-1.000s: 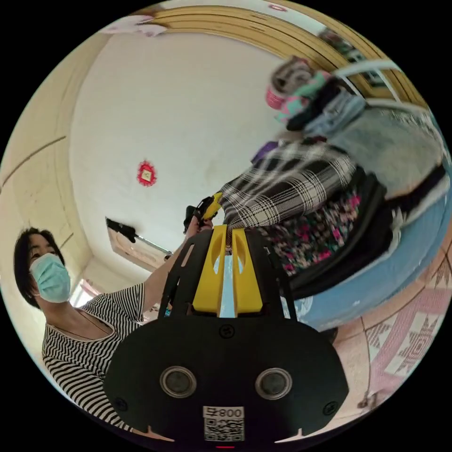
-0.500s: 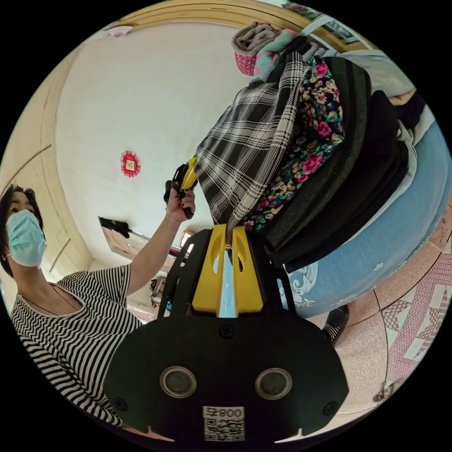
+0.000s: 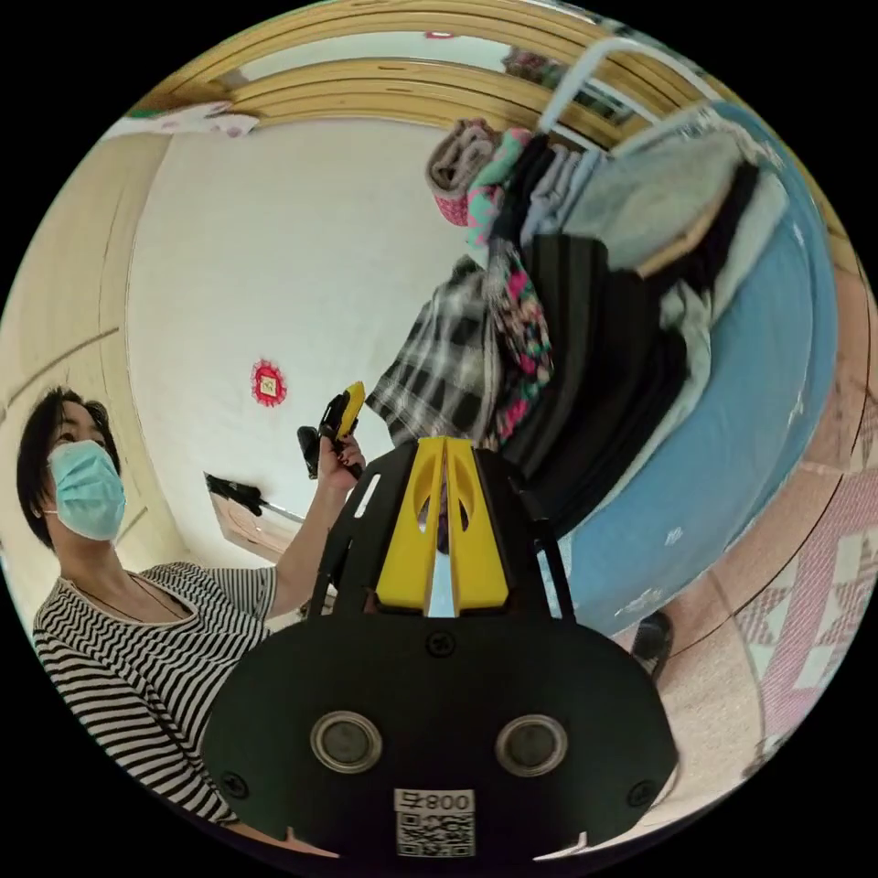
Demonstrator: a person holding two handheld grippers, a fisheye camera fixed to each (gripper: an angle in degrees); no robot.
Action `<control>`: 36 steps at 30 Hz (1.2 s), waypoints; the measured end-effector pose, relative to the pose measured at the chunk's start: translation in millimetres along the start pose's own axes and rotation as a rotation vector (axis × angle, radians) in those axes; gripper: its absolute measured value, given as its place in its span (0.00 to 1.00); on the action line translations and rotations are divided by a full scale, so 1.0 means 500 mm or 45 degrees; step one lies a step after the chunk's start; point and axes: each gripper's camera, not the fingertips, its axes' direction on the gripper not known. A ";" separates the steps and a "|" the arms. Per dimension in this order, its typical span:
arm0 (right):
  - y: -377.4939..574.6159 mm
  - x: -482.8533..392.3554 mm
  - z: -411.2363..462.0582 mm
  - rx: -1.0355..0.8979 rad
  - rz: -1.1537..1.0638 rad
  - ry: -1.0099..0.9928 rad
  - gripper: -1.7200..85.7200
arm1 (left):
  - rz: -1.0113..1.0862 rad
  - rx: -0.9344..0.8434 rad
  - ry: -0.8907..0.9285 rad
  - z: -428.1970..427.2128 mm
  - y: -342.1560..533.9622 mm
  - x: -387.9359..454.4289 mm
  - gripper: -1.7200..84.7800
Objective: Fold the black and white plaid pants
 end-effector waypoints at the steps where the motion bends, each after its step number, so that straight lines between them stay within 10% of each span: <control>1: -0.035 -0.011 0.000 0.016 -0.083 0.059 0.02 | 0.014 -0.021 -0.013 0.012 -0.007 0.009 0.04; 11: -0.217 0.041 0.140 -0.137 -0.330 0.801 0.02 | 0.065 -0.254 -0.271 0.148 -0.054 0.032 0.02; 36: -0.312 0.090 0.121 0.172 -0.415 0.708 0.03 | 0.150 -0.176 -0.076 0.160 -0.003 0.082 0.02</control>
